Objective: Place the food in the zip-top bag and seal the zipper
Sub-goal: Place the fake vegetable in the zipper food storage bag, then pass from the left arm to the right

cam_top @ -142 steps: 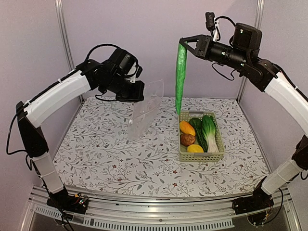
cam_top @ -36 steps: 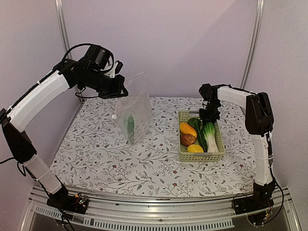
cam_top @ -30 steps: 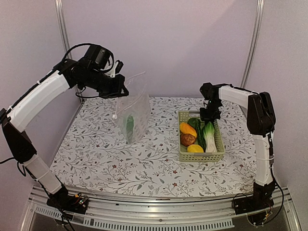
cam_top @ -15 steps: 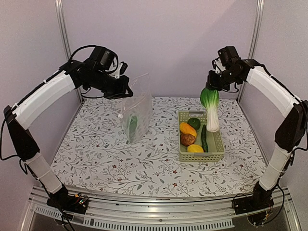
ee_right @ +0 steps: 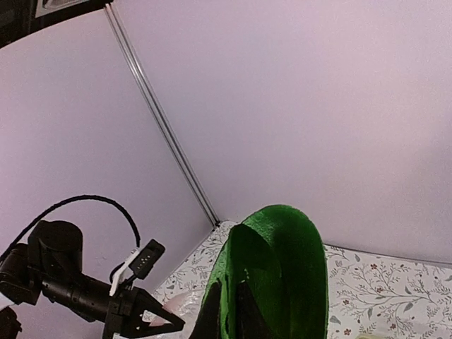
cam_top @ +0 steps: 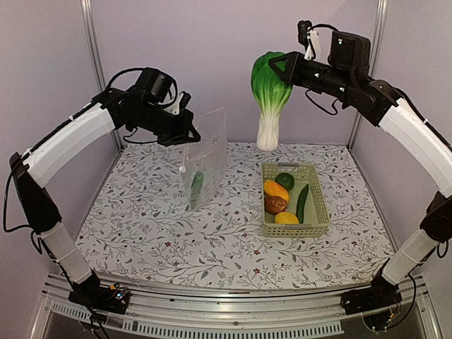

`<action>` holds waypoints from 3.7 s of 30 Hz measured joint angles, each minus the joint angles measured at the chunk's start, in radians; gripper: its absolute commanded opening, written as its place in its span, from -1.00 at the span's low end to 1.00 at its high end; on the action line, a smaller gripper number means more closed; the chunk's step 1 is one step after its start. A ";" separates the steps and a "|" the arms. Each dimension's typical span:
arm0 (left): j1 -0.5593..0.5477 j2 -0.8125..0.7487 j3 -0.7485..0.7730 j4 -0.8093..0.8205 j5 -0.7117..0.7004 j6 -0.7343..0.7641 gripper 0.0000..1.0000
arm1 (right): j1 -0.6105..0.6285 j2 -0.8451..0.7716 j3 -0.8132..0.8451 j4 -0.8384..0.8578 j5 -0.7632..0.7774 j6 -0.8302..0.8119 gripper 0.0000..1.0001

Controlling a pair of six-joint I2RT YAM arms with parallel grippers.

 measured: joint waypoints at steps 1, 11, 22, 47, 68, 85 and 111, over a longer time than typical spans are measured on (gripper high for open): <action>0.000 0.000 0.002 0.001 0.004 -0.003 -1.00 | 0.022 -0.002 -0.001 0.050 0.006 -0.011 -1.00; 0.000 0.004 0.003 0.006 0.031 -0.019 -1.00 | 0.185 0.010 -0.056 0.452 0.047 -0.152 -1.00; 0.000 0.004 0.023 -0.005 0.049 -0.016 -1.00 | 0.234 0.132 -0.043 0.666 0.044 -0.277 -1.00; 0.014 0.004 0.050 -0.033 0.035 0.006 -1.00 | 0.268 0.050 -0.327 0.682 -0.021 -0.402 0.43; 0.019 0.012 0.031 -0.008 0.035 0.022 -1.00 | 0.269 0.026 -0.180 0.066 0.134 -0.154 0.11; 0.019 0.039 0.031 0.000 0.047 0.031 -1.00 | 0.266 0.229 0.056 -0.376 0.159 0.081 -0.08; -0.089 0.075 0.146 -0.177 -0.038 0.128 -0.35 | 0.162 0.312 0.090 -0.426 -0.001 0.219 -1.00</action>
